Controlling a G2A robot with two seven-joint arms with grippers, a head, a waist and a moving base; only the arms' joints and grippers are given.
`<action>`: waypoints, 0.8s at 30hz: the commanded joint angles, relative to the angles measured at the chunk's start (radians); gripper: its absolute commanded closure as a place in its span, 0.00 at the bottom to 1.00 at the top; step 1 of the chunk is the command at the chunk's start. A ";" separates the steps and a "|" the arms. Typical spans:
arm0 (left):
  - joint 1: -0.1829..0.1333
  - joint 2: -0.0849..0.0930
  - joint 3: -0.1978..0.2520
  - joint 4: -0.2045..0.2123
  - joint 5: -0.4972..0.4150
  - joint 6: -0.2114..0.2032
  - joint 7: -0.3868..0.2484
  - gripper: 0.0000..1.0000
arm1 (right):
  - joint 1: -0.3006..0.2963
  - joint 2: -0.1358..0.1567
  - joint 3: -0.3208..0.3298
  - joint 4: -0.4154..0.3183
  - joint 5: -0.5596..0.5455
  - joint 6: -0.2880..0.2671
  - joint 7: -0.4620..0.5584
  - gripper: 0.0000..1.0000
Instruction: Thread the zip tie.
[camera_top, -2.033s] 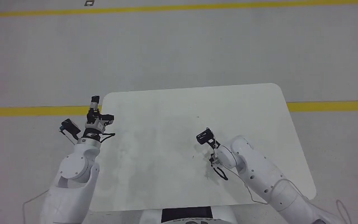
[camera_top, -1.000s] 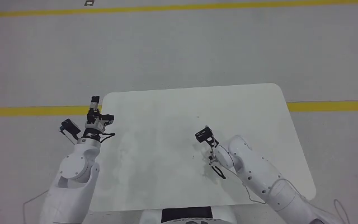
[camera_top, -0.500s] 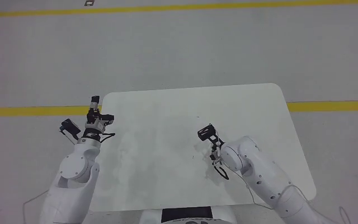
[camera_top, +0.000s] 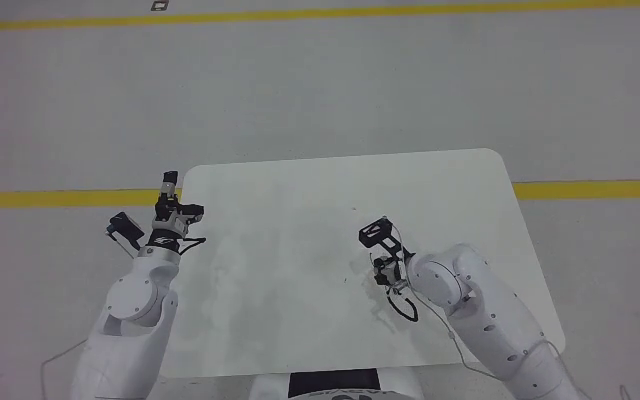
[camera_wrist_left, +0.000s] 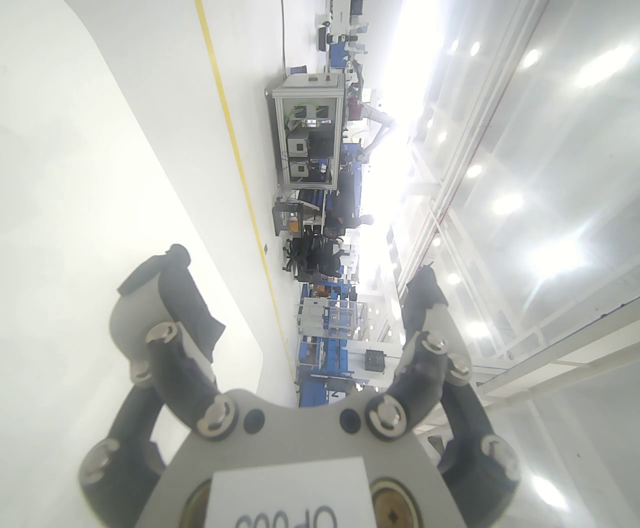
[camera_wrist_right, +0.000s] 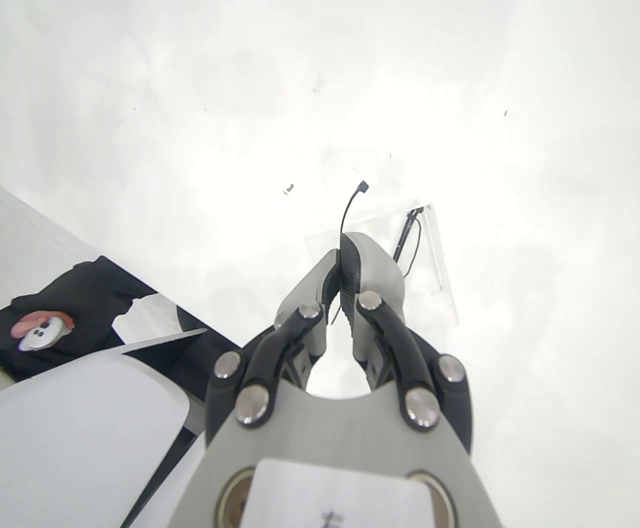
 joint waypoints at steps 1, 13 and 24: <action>0.000 0.000 0.000 0.000 0.000 0.000 0.000 0.00 | 0.000 0.000 -0.001 0.000 -0.002 0.001 0.000 1.00; 0.000 0.000 0.000 0.000 0.000 0.000 0.000 0.00 | -0.063 0.002 0.074 -0.003 0.190 -0.007 -0.159 1.00; 0.000 0.000 0.000 0.000 0.000 0.000 0.000 0.00 | -0.132 0.001 0.157 0.035 0.542 -0.104 -0.351 1.00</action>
